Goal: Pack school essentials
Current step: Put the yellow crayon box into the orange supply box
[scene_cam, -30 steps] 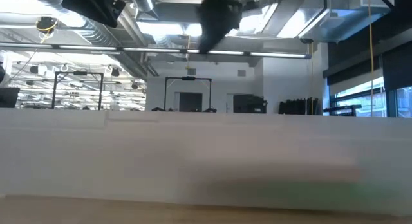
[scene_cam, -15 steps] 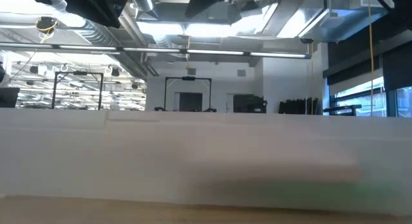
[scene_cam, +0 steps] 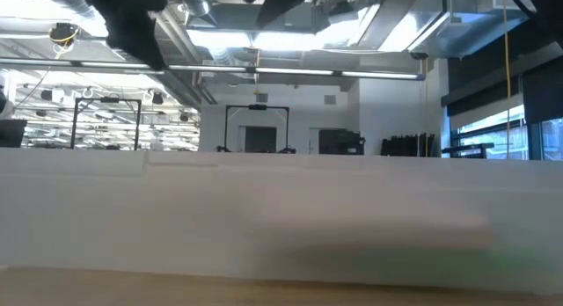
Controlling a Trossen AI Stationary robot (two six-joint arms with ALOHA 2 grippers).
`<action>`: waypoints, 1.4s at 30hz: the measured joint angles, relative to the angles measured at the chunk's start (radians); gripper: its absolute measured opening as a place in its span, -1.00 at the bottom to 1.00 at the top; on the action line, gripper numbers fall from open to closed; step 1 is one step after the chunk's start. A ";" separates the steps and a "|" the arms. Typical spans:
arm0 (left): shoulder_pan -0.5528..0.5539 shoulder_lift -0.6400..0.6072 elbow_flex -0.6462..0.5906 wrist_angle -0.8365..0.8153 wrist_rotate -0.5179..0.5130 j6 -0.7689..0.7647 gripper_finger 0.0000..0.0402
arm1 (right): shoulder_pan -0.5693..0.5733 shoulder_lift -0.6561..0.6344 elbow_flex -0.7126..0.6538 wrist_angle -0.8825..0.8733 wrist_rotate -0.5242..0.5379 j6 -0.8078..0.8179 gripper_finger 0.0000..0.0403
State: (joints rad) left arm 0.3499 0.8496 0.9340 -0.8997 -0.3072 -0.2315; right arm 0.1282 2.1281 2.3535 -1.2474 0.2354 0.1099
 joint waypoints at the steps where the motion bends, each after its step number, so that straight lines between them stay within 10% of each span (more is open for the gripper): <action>1: 0.026 0.013 0.000 -0.016 -0.001 -0.037 -0.53 | -0.008 0.000 0.000 0.005 0.000 -0.011 0.98; 8: 0.231 0.142 0.000 -0.159 0.032 -0.323 -0.53 | -0.060 0.000 0.000 0.025 -0.002 -0.068 0.98; 19: 0.473 0.299 0.000 -0.132 0.142 -0.305 -0.53 | -0.217 -0.002 -0.001 0.171 -0.187 -0.110 0.98; 42: 0.595 0.499 0.000 -0.132 0.145 -0.309 -0.53 | -0.398 0.009 -0.002 0.259 -0.256 -0.220 0.98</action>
State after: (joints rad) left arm 0.9451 1.3483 0.9340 -1.0321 -0.1623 -0.5408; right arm -0.2696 2.1368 2.3512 -0.9881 -0.0204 -0.1097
